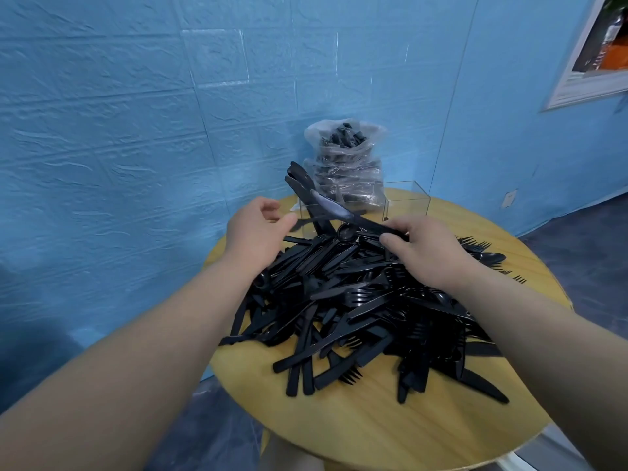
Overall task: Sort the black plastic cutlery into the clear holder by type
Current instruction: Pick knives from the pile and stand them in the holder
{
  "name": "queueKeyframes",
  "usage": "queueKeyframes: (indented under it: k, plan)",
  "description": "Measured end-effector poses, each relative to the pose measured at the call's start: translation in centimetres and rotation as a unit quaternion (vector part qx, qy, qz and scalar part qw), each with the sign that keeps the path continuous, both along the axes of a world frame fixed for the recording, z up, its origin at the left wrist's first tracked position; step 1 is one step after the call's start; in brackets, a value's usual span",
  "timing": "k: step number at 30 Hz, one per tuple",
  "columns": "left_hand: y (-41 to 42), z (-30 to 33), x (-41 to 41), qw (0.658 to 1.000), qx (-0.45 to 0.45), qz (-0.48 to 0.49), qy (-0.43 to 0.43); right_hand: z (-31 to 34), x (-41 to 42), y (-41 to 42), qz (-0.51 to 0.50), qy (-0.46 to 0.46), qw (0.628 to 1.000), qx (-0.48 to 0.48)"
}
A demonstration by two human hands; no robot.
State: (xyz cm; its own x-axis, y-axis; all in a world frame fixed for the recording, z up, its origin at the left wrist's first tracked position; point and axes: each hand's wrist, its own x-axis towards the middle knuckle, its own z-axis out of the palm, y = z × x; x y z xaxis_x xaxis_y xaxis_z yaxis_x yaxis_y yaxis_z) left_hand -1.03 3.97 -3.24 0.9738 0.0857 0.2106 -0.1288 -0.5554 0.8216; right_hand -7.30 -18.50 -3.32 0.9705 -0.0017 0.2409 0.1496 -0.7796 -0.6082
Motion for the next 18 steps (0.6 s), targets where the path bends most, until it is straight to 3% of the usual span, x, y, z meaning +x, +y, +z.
queueKeyframes:
  k: [3,5,11,15,18]
  plan:
    - [-0.7,0.2,-0.7,0.996,0.086,-0.026,-0.018,-0.1,0.0,0.1,0.01,0.002,1.0,0.026]
    - [-1.4,0.5,-1.2,0.994,0.091,-0.055,-0.031,-0.1,0.1,0.2,0.012,-0.001,0.999,0.048]
    - [-2.9,1.2,-1.6,0.988,-0.11,-0.108,0.013,0.5,-0.3,1.3,0.061,0.027,0.993,0.094]
    - [-3.9,2.0,-2.3,0.958,-0.236,-0.144,0.072,0.6,-0.8,1.9,0.096,0.05,0.99,0.093]
    - [-4.0,2.6,-2.7,0.957,-0.224,-0.17,0.07,1.0,-1.1,2.0,0.108,0.041,0.993,0.026]
